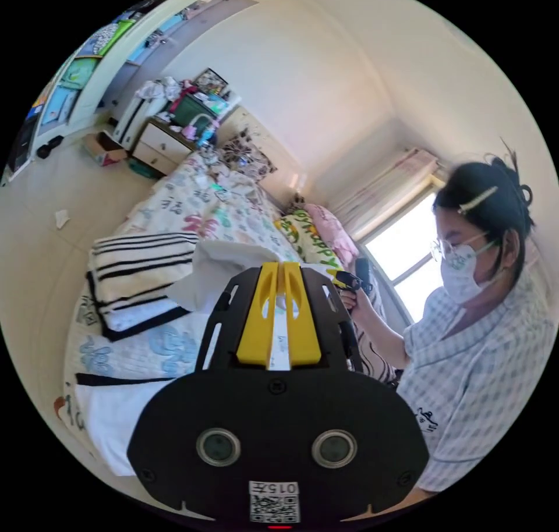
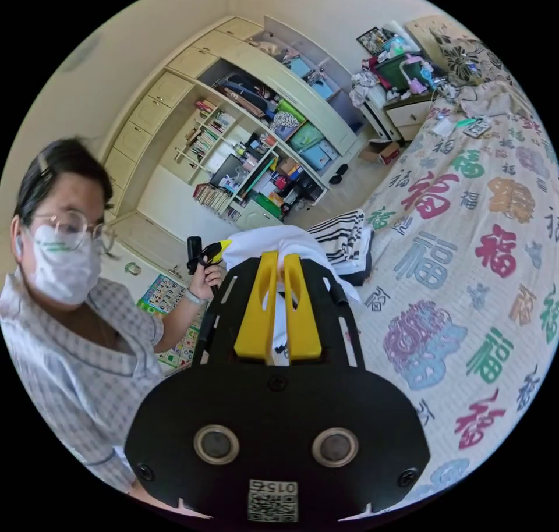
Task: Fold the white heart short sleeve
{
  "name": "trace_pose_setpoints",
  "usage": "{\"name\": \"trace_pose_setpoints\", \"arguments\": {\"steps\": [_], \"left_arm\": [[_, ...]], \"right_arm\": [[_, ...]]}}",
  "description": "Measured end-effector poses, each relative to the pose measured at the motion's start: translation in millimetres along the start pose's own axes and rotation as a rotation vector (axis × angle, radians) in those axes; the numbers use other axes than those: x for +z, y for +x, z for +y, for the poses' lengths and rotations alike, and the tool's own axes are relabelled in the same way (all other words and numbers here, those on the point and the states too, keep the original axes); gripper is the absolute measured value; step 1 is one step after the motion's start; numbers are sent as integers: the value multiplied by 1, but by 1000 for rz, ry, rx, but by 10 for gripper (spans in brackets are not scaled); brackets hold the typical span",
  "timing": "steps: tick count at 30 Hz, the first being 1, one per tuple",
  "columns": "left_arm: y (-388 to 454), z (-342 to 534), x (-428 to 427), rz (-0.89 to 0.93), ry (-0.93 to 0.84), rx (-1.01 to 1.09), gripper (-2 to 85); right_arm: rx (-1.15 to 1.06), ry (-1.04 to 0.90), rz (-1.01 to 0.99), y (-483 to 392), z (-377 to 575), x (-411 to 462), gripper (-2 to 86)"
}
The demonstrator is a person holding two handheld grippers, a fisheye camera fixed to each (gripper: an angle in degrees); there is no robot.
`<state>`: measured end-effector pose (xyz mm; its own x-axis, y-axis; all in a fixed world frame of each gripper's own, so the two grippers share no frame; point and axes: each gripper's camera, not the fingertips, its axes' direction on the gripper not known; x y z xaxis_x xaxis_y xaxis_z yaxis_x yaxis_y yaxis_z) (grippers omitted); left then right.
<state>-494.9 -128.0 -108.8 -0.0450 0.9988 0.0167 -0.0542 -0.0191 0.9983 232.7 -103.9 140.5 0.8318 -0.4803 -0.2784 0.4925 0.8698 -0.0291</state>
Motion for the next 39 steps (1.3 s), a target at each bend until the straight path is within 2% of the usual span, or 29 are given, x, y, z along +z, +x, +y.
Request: {"name": "trace_pose_setpoints", "arguments": {"steps": [8,15,18,24,28,30,33,34,36,39], "left_arm": [[76,92,165,112,-271,10,-2],[74,196,337,91,-486,-146,-2],[85,223,376,148,-544,-180,-2],[144,221,401,301,-614,-52,-2],[152,211,434,346,-643,30,5],[132,213,454,295,-623,-10,13],[77,230,490,72,-623,-89,32],[56,241,504,-47,-641,-110,41],[33,255,523,-140,-654,-154,59],[15,272,549,-99,-650,-144,62]], "right_arm": [[84,65,208,-16,135,-169,4],[479,81,344,72,271,-259,4],[615,148,285,95,326,-296,4],[542,208,217,54,379,-375,5],[412,219,259,29,364,-422,11],[331,233,269,37,345,-431,18],[238,231,254,85,308,-421,51],[269,212,217,113,300,-411,64],[319,176,181,149,301,-399,73],[451,167,254,181,330,-392,82]]}}
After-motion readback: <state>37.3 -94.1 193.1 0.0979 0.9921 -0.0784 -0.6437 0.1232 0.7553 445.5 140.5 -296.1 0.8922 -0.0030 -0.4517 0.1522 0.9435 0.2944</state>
